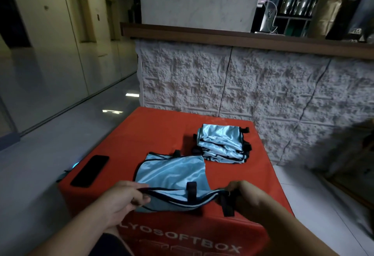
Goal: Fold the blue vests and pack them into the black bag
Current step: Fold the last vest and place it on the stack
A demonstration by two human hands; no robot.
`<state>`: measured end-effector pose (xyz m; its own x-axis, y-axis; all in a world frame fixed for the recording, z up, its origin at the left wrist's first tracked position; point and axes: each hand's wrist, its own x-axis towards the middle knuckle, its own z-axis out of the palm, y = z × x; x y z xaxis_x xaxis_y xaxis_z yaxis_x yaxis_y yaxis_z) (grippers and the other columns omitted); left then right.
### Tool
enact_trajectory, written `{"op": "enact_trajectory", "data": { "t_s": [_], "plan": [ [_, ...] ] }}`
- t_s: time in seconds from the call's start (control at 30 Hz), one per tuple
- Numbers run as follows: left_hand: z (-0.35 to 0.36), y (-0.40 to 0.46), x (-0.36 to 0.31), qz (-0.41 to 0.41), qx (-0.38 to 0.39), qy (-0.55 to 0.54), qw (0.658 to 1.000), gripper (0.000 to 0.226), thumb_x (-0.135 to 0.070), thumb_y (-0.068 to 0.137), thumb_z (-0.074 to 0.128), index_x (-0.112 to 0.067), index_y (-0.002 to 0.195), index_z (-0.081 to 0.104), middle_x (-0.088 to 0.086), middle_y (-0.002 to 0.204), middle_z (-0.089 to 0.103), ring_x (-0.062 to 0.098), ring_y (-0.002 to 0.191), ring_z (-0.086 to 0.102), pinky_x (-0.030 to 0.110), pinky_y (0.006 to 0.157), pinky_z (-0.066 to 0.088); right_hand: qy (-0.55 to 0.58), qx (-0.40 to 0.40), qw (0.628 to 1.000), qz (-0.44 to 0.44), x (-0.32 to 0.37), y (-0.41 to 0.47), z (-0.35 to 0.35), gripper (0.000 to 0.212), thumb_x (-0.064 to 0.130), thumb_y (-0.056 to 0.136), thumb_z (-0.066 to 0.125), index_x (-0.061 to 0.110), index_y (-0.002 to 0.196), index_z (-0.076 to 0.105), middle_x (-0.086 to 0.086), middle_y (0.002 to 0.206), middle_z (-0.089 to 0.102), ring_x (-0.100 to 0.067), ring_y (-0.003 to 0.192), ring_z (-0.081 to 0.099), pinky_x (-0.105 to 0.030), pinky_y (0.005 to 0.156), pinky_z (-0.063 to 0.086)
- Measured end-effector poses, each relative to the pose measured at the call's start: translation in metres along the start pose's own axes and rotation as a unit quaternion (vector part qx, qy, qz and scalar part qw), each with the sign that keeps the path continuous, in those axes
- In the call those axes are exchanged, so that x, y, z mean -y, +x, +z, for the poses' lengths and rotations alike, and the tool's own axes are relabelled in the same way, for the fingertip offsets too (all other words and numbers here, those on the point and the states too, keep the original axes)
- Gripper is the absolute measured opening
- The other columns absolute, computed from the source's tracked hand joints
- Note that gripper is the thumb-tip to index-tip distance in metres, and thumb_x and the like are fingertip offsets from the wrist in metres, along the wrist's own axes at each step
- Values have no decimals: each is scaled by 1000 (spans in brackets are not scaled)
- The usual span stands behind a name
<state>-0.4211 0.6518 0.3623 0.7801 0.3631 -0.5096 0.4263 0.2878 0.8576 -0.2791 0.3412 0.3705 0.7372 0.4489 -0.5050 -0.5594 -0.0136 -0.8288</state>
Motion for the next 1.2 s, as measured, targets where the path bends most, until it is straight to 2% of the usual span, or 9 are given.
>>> {"op": "enact_trajectory", "data": {
  "t_s": [0.17, 0.3, 0.43, 0.6, 0.77, 0.83, 0.93, 1.07, 1.2],
  "plan": [
    [-1, -12, 1, 107, -7, 181, 978, 38, 20, 73, 75, -5, 101, 77, 10, 90, 79, 24, 89, 76, 33, 86, 60, -56, 75, 995, -42, 0, 7, -25, 60, -14, 60, 35, -24, 113, 62, -38, 123, 62, -38, 108, 64, -37, 86, 55],
    [-6, -18, 6, 161, -38, 268, 949, 22, 12, 82, 74, -6, 94, 77, 11, 76, 77, 24, 74, 77, 37, 78, 63, -184, 95, 974, -88, -3, -1, -27, 48, -13, 58, 44, -12, 97, 72, -19, 90, 69, -21, 77, 63, -24, 63, 49],
    [-14, -22, 16, 199, -49, 358, 911, 19, -1, 82, 79, -20, 79, 79, 6, 70, 74, 15, 62, 71, 31, 66, 60, -352, 107, 922, -118, -10, -5, -37, 42, -12, 65, 61, 7, 96, 80, -4, 84, 72, -12, 78, 56, -26, 69, 43],
    [-23, -25, 16, 242, 0, 430, 870, 30, -16, 67, 92, -41, 67, 77, -15, 100, 62, -7, 91, 61, 10, 82, 45, -467, 93, 871, -123, -13, -14, -48, 26, -7, 76, 72, 16, 84, 83, 2, 77, 78, -3, 71, 62, -26, 66, 52],
    [-19, 4, -1, 228, 14, 416, 880, 25, -18, 76, 87, -41, 76, 77, -11, 82, 74, 7, 81, 69, 34, 82, 53, -477, 41, 859, -180, -5, 9, -49, 20, 4, 71, 72, 23, 74, 77, 4, 80, 73, -10, 74, 67, -31, 70, 53],
    [-14, 23, -9, 232, 0, 395, 889, 19, -18, 82, 82, -36, 78, 77, -4, 76, 75, 15, 75, 70, 34, 71, 51, -480, 9, 849, -222, -1, 37, -49, 17, 6, 79, 78, 23, 83, 78, 8, 101, 73, -9, 94, 69, -34, 84, 55],
    [-7, 62, -14, 229, -32, 346, 909, 13, -13, 87, 77, -20, 76, 77, 4, 71, 72, 10, 64, 62, 28, 62, 42, -436, 27, 872, -221, 9, 82, -42, 30, 37, 85, 78, 11, 99, 76, 4, 96, 73, -9, 82, 61, -38, 78, 50],
    [3, 115, -16, 223, -71, 299, 925, 10, -9, 86, 77, -17, 80, 75, -6, 70, 70, 1, 65, 60, 19, 63, 43, -344, -7, 920, -188, 15, 138, -28, 17, 3, 98, 58, 4, 88, 72, 5, 70, 58, -6, 67, 46, -26, 61, 37],
    [7, 167, -17, 220, -108, 296, 923, 11, -11, 88, 75, -19, 82, 73, 5, 82, 74, 21, 78, 66, 33, 72, 49, -340, -103, 916, -186, 13, 191, -21, 24, 12, 100, 57, 0, 80, 62, -2, 65, 47, -13, 63, 40, -31, 58, 29]
  ]
}}
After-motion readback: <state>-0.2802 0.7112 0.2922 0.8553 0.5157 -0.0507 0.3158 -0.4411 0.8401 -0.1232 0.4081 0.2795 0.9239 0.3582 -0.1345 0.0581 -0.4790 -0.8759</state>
